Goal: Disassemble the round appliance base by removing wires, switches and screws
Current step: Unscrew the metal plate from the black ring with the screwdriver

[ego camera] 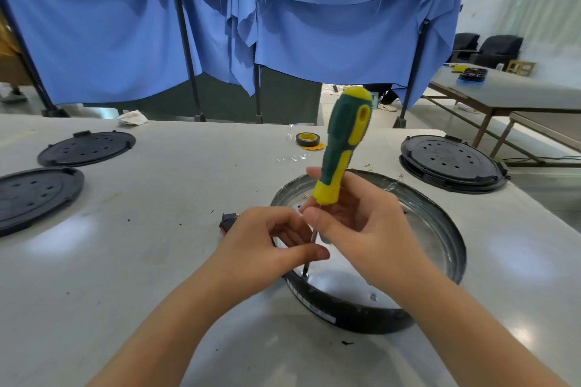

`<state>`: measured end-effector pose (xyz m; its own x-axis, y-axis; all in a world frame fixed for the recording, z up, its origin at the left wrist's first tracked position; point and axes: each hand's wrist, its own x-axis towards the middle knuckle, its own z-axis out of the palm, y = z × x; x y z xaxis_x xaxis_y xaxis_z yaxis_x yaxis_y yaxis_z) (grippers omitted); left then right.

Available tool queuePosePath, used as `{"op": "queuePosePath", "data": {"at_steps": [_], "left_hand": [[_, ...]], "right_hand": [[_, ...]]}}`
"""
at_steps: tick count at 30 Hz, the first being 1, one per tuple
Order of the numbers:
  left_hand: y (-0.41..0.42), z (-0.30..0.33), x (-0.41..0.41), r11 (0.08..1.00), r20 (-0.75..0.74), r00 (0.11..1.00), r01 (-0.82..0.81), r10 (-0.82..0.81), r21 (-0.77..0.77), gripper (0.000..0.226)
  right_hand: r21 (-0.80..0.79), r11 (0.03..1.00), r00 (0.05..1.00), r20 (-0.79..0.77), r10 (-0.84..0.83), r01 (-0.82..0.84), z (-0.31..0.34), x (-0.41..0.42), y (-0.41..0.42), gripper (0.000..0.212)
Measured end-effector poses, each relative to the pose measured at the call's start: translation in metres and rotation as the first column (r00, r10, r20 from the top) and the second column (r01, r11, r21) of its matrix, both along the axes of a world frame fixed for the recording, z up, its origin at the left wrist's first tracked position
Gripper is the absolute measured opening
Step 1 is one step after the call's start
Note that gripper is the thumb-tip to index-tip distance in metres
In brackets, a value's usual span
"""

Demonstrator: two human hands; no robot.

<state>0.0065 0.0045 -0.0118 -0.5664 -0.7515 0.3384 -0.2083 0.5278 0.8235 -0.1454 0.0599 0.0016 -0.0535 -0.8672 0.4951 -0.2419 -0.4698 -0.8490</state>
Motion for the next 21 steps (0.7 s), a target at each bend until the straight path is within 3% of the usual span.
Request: {"op": "queuePosePath", "data": {"at_steps": [7, 15, 21], "left_hand": [[0.0019, 0.0013, 0.0024, 0.999, 0.011, 0.999, 0.038, -0.038, 0.0, 0.009], [0.0011, 0.0029, 0.005, 0.997, -0.014, 0.999, 0.032, -0.031, 0.069, 0.028], [-0.005, 0.0075, 0.0078, 0.996, 0.175, 0.983, -0.033, 0.047, -0.081, 0.023]], "right_hand": [[-0.018, 0.995, 0.995, -0.018, -0.1, 0.1, -0.0012, -0.0019, -0.0012, 0.036], [-0.108, 0.966, 0.97, 0.086, -0.228, 0.236, 0.0047, -0.0045, 0.0026, 0.03], [-0.156, 0.893, 0.905, 0.126, -0.405, 0.422, 0.004, -0.01, 0.0002, 0.025]]}}
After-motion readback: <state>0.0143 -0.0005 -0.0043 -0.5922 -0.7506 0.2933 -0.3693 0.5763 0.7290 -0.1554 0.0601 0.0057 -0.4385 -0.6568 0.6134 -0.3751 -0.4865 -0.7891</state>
